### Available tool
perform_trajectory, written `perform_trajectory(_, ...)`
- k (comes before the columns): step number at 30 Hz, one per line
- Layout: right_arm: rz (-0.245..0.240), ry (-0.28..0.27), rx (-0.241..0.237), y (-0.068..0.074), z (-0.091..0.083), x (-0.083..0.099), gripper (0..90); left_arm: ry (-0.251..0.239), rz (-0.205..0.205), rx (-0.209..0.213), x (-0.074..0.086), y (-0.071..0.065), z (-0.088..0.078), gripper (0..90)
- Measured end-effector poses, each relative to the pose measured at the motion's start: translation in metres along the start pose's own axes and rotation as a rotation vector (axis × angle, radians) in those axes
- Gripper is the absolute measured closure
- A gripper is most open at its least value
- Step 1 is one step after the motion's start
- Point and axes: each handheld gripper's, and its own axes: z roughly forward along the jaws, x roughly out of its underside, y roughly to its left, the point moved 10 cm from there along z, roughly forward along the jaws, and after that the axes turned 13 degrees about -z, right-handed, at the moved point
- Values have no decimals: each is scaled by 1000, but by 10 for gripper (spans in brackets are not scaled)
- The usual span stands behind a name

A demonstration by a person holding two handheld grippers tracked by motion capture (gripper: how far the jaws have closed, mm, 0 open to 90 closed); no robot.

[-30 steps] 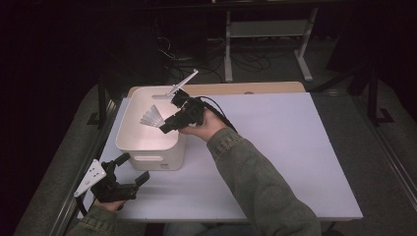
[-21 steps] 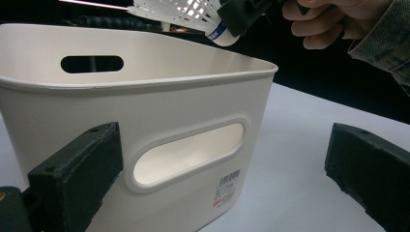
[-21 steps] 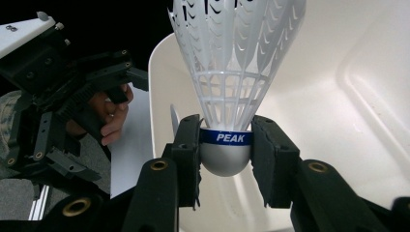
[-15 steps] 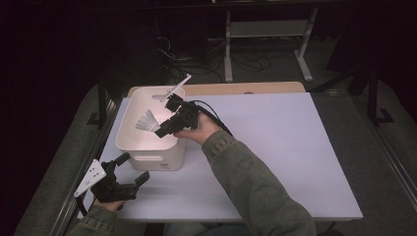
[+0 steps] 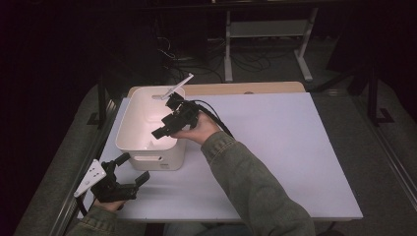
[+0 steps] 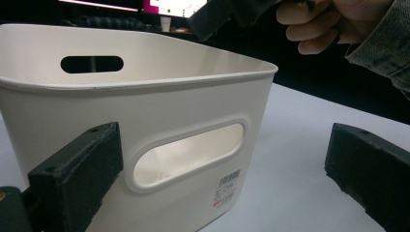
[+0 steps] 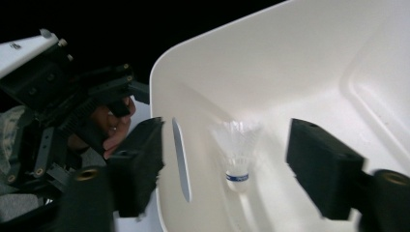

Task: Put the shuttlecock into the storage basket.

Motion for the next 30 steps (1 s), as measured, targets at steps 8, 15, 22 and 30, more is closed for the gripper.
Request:
perform_trajectory(8, 20, -54, 74, -6, -14, -6, 0, 4, 21, 3, 0, 0, 0, 0)
perform_trajectory(15, -23, -37, 106, -6, -22, -3, 0, 2, 15, 2, 0, 0, 0, 0)
perform_trajectory(22, -47, -36, 132, -6, -31, 3, 0, 2, 10, 1, 0, 0, -1, 0)
perform_trajectory(30, -48, -36, 144, -4, -42, 15, 0, -1, 4, 3, 0, -1, 0, 0)
